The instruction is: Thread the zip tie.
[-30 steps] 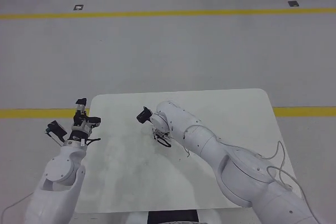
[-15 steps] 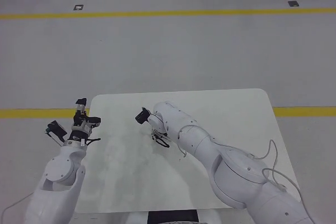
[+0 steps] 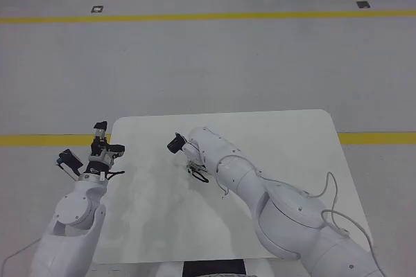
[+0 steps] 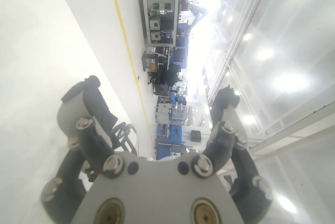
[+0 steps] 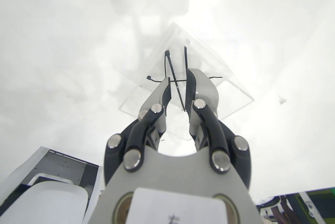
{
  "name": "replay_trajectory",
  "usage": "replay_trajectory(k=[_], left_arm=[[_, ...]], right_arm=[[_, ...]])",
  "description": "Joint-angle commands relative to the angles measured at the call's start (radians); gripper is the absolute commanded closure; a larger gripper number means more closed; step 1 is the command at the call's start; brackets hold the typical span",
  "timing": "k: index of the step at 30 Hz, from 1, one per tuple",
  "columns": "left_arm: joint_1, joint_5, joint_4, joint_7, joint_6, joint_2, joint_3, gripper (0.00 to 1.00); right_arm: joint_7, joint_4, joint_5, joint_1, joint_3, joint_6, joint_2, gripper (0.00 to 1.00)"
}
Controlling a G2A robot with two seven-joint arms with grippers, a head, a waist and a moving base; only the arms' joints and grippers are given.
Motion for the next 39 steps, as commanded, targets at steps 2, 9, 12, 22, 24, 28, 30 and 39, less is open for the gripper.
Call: replay_trajectory(k=[2,9,12,22,24,28,30,39], left_arm=[[0.000,0.000,0.000,0.000,0.000,0.000,0.000,0.00],[0.000,0.000,0.000,0.000,0.000,0.000,0.000,0.00],[0.000,0.000,0.000,0.000,0.000,0.000,0.000,0.00],[0.000,0.000,0.000,0.000,0.000,0.000,0.000,0.00],[0.000,0.000,0.000,0.000,0.000,0.000,0.000,0.00],[0.000,0.000,0.000,0.000,0.000,0.000,0.000,0.00],[0.000,0.000,0.000,0.000,0.000,0.000,0.000,0.00],[0.000,0.000,0.000,0.000,0.000,0.000,0.000,0.00]], right_arm=[[-0.018,0.010,-0.011,-0.001,0.000,0.007,-0.007,0.84],[-0.027,0.033,-0.034,-0.003,-0.001,0.009,-0.021,0.84],[-0.029,0.045,-0.040,-0.004,0.001,0.008,-0.027,0.85],[-0.027,0.078,-0.049,-0.003,0.011,0.001,-0.043,0.96],[-0.026,0.084,-0.049,-0.002,0.014,-0.001,-0.046,1.00],[-0.024,0.093,-0.051,0.003,0.019,-0.001,-0.050,1.00],[-0.021,0.095,-0.051,0.007,0.022,0.000,-0.052,1.00],[0.010,0.104,-0.040,0.034,0.043,-0.025,-0.052,1.00]])
